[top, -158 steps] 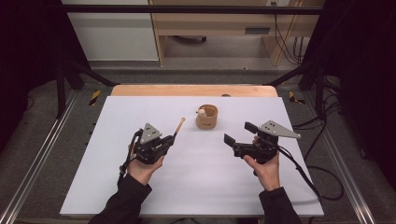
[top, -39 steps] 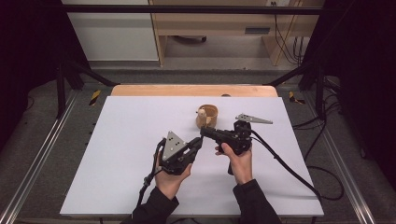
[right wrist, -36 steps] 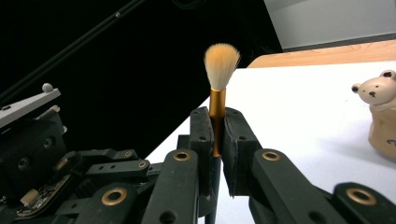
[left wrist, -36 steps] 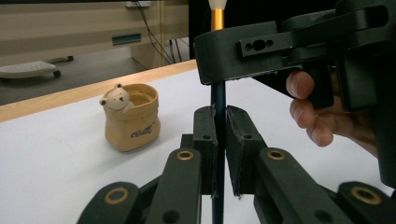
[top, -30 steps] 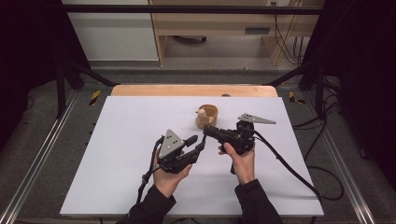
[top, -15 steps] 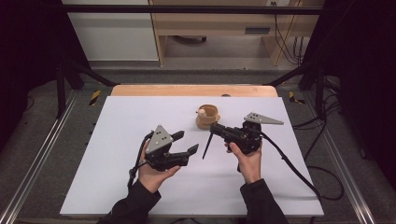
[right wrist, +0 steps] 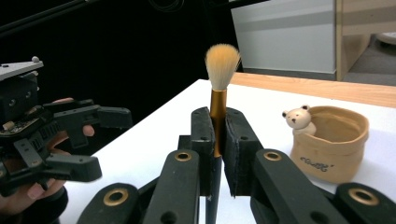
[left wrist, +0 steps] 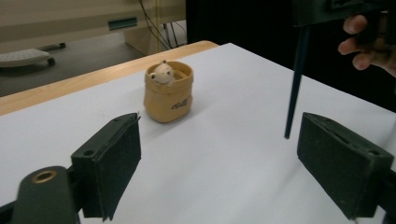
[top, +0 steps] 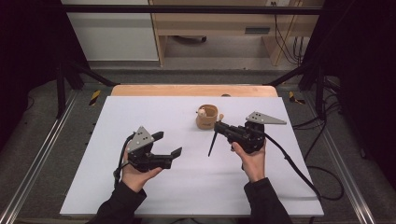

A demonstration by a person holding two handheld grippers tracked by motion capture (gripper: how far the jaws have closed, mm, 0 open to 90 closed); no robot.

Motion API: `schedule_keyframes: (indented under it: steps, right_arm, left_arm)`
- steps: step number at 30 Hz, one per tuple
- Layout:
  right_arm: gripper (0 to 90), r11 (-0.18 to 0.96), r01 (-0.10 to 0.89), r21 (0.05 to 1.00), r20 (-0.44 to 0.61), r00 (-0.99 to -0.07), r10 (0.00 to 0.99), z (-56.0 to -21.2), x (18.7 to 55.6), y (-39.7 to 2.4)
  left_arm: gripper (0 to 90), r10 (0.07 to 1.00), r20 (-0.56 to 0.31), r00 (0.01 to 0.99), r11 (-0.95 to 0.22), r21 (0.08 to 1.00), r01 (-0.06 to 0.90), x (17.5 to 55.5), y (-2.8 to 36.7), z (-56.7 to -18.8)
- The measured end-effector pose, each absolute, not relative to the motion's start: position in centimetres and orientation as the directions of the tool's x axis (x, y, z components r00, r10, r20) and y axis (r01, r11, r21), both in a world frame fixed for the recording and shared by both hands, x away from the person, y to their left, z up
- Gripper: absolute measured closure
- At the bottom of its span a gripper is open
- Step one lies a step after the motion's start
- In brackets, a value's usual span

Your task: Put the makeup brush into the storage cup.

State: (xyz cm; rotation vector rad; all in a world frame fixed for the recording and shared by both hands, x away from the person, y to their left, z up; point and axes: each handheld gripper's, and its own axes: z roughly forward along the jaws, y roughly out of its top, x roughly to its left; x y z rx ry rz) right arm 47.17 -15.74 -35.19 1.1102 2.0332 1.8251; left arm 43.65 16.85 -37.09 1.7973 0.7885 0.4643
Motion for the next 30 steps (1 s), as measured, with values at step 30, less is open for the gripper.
schedule_keyframes:
  steps: [30]
  right_arm:
    - [83.6, -0.027, 0.349, 0.937, 0.269, -0.67, 0.692, -35.1, 48.6, -16.4]
  left_arm:
    - [10.4, 0.796, -0.036, 0.604, -0.202, 0.925, 0.322, 42.3, 25.4, -41.0]
